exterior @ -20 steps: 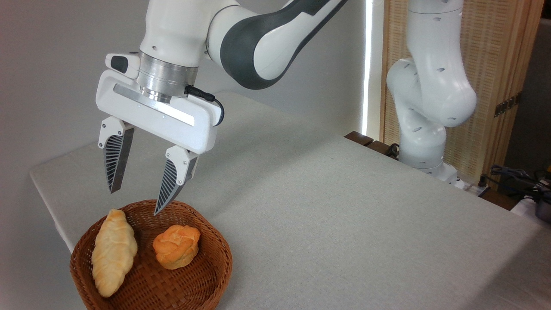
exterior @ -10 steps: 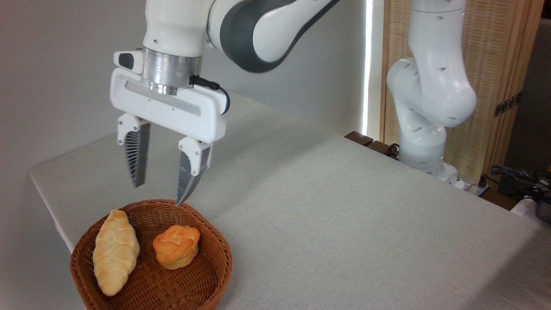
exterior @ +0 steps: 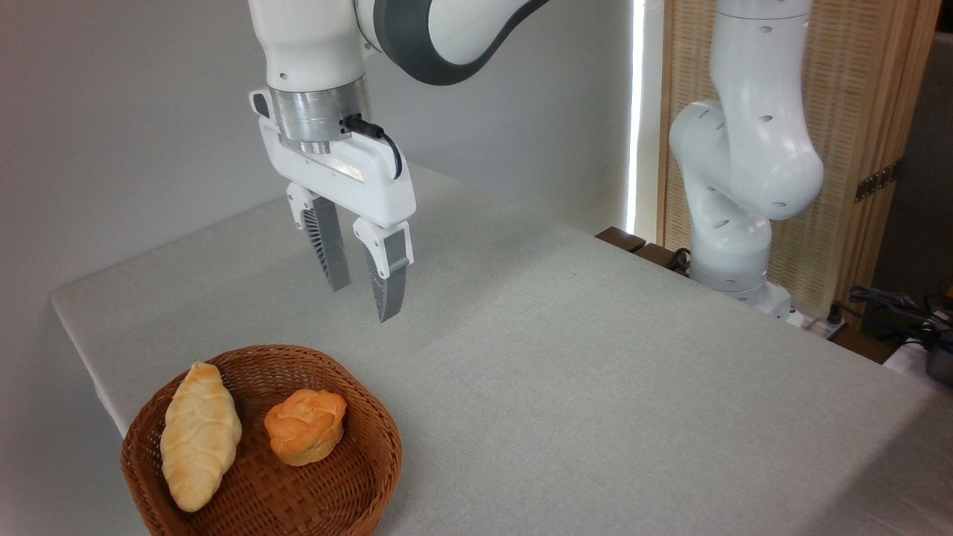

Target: Put bread into the basket

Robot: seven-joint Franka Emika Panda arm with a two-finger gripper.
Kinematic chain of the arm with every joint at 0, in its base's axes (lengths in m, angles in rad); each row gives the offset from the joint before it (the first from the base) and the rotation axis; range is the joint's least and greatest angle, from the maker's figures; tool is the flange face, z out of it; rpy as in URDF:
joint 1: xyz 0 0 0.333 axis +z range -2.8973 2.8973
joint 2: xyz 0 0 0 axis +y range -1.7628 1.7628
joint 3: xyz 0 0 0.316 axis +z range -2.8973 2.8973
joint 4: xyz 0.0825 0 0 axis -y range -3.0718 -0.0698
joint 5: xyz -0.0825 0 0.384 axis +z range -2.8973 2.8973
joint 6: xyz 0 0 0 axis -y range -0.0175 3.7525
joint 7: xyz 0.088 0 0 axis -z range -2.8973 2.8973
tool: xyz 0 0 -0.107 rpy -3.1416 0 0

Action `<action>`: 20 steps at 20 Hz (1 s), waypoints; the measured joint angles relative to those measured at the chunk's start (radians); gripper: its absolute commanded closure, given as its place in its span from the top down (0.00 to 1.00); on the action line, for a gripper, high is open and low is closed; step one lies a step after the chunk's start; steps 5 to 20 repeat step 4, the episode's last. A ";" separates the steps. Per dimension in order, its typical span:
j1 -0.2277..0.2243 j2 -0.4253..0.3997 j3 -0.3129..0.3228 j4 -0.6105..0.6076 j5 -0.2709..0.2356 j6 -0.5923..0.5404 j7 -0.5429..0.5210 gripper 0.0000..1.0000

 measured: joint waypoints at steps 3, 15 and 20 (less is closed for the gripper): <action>0.001 0.000 0.002 0.000 0.001 -0.019 0.061 1.00; 0.002 0.000 0.004 0.000 0.001 -0.026 0.081 1.00; 0.002 0.000 0.004 0.000 0.001 -0.026 0.081 1.00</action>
